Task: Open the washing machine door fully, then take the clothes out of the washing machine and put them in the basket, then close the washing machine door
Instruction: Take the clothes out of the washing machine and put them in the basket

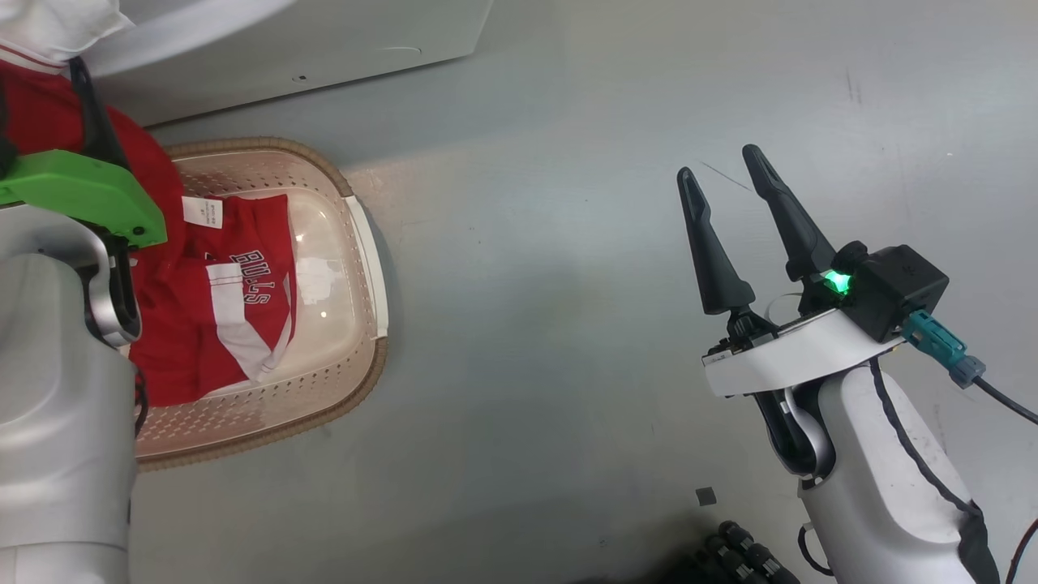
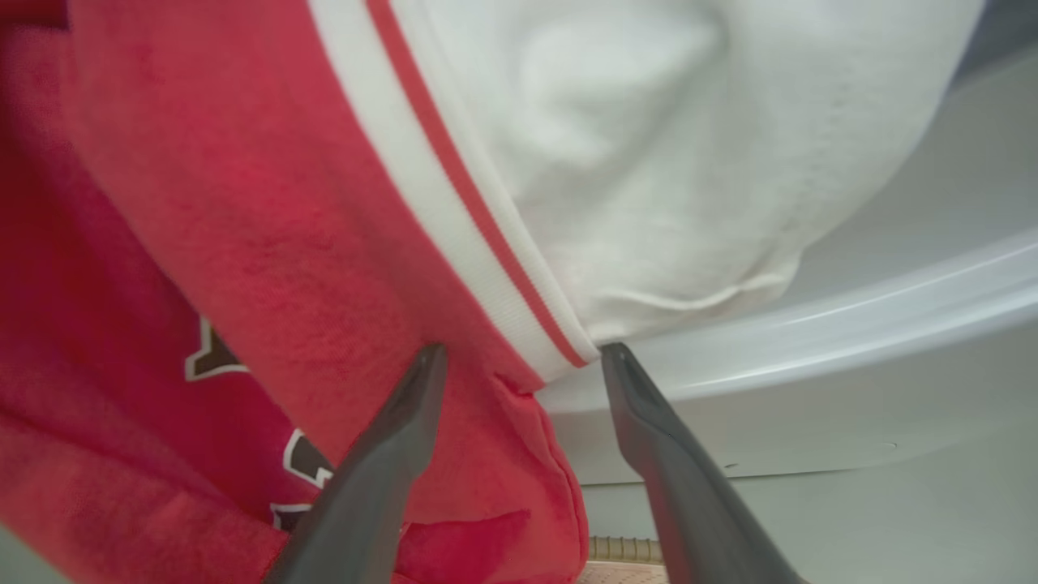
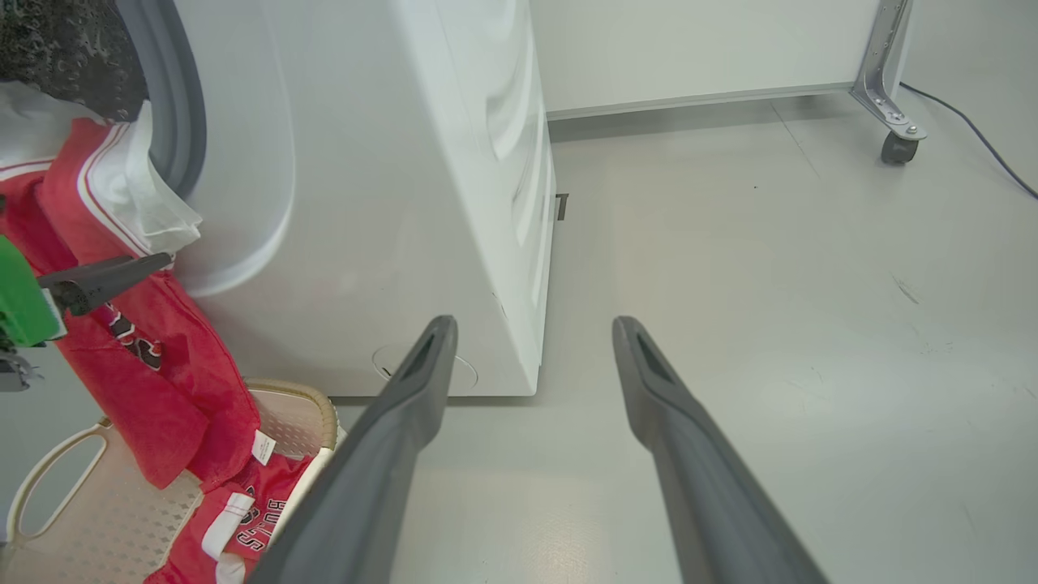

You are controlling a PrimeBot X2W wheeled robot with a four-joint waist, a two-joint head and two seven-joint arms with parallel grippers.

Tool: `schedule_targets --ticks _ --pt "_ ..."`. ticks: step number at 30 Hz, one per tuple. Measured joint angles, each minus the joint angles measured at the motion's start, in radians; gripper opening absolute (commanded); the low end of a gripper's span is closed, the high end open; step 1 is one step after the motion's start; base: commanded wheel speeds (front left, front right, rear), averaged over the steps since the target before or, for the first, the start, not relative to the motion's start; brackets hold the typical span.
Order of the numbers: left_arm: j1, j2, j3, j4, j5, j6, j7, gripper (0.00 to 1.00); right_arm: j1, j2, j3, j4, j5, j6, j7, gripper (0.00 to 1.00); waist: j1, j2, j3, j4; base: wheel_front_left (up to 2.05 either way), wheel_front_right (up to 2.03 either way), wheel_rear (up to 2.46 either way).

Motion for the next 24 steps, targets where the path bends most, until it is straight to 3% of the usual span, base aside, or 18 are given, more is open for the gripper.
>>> schedule_targets --ticks 6,7,8,9,11,24 --pt "-0.022 -0.002 0.023 0.036 0.007 0.0 -0.024 1.0 -0.008 0.0 0.007 0.002 0.015 0.0 0.0 1.0 0.0 0.0 0.002 -0.003 0.0 0.0 0.0" --pt "-0.028 -0.004 0.027 0.04 0.007 0.0 -0.03 0.96 -0.012 0.0 0.007 0.003 0.015 0.0 0.0 1.0 0.0 0.0 0.002 -0.003 0.0 0.0 0.0" --pt "-0.033 -0.005 0.029 0.044 0.008 0.0 -0.035 0.52 -0.015 0.0 0.008 0.003 0.015 0.0 0.0 1.0 0.0 0.0 0.002 -0.004 0.0 0.0 0.0" --pt "-0.037 -0.005 0.032 0.046 0.008 0.0 -0.044 0.4 -0.017 0.0 0.008 0.003 0.015 0.0 0.0 1.0 -0.0001 0.0 0.002 -0.004 0.0 0.0 0.0" --pt "-0.047 -0.006 0.034 0.055 0.009 0.0 -0.048 0.0 -0.017 0.0 0.009 0.005 0.015 0.0 0.0 1.0 0.0 0.0 0.002 -0.005 0.0 0.0 0.0" --pt "-0.058 -0.055 0.053 0.109 0.009 0.0 -0.096 0.0 -0.017 0.001 0.002 0.019 0.017 0.0 0.0 1.0 0.0 0.0 -0.017 0.006 0.0 0.0 0.0"
